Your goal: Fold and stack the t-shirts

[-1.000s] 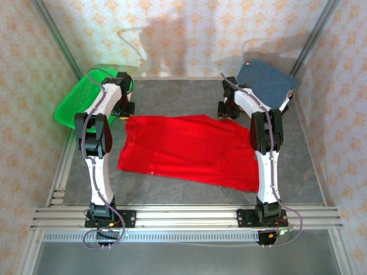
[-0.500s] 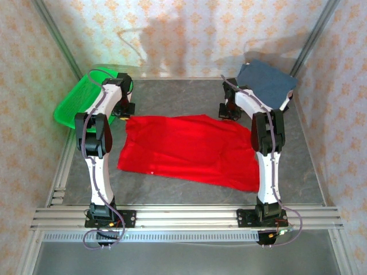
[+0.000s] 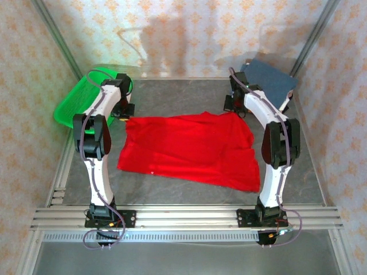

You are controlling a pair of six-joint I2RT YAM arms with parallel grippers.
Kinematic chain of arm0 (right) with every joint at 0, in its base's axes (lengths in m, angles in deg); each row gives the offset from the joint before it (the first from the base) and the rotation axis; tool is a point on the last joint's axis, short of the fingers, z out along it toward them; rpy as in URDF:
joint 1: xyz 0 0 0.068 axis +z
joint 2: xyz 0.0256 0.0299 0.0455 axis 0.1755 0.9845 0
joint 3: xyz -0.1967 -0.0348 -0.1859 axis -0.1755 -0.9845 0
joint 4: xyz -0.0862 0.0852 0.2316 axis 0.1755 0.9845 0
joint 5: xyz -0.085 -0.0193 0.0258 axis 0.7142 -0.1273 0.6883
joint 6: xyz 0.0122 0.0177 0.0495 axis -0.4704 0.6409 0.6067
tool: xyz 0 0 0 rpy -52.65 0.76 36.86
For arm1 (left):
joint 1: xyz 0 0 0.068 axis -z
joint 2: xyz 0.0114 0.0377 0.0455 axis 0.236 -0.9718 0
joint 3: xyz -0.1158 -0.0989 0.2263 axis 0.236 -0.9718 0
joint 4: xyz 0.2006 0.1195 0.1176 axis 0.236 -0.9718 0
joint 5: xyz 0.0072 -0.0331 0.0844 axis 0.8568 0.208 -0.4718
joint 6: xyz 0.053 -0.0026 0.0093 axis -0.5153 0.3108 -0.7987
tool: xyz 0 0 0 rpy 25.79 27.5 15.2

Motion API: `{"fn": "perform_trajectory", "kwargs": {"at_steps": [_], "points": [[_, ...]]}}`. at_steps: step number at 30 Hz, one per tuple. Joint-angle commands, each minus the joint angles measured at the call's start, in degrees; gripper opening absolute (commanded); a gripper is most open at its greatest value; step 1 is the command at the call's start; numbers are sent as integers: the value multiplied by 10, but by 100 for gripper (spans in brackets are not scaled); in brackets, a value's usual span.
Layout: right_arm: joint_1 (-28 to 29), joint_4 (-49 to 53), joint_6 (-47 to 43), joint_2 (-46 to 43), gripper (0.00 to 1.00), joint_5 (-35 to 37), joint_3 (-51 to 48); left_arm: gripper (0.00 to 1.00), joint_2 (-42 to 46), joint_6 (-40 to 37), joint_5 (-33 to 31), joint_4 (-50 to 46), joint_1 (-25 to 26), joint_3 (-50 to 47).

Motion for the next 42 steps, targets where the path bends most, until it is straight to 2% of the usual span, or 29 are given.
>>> {"fn": "perform_trajectory", "kwargs": {"at_steps": [1, 4, 12, 19, 23, 27, 30, 33, 35, 39, 42], "points": [[3, -27, 16, -57, 0, 22, -56, 3, 41, 8, 5, 3, -3, -19], [9, -50, 27, -107, 0, 19, -122, 2, 57, 19, 21, 11, -3, -45], [35, -111, 71, -228, 0, -52, -320, 2, 86, 47, 62, 37, 0, -130], [58, -115, 140, -263, 1, -88, -426, 2, 94, 65, 75, 49, 5, -180], [60, -107, 175, -272, 13, -76, -464, 2, 93, 70, 78, 54, 5, -201], [59, -130, 180, -309, 42, -78, -460, 2, 95, 65, 74, 54, 5, -210], [50, -145, 181, -340, 54, -92, -438, 1, 99, 63, 72, 55, 5, -215], [25, -156, 195, -360, 62, -91, -406, 1, 105, 62, 74, 61, 5, -221], [2, -156, 200, -343, 64, -102, -375, 1, 109, 61, 76, 64, 5, -226], [-18, -123, 165, -222, 63, -187, -272, 1, 104, 59, 77, 67, 5, -228], [-18, -72, 147, -130, 58, -186, -210, 1, 104, 61, 81, 69, 5, -227]]}}
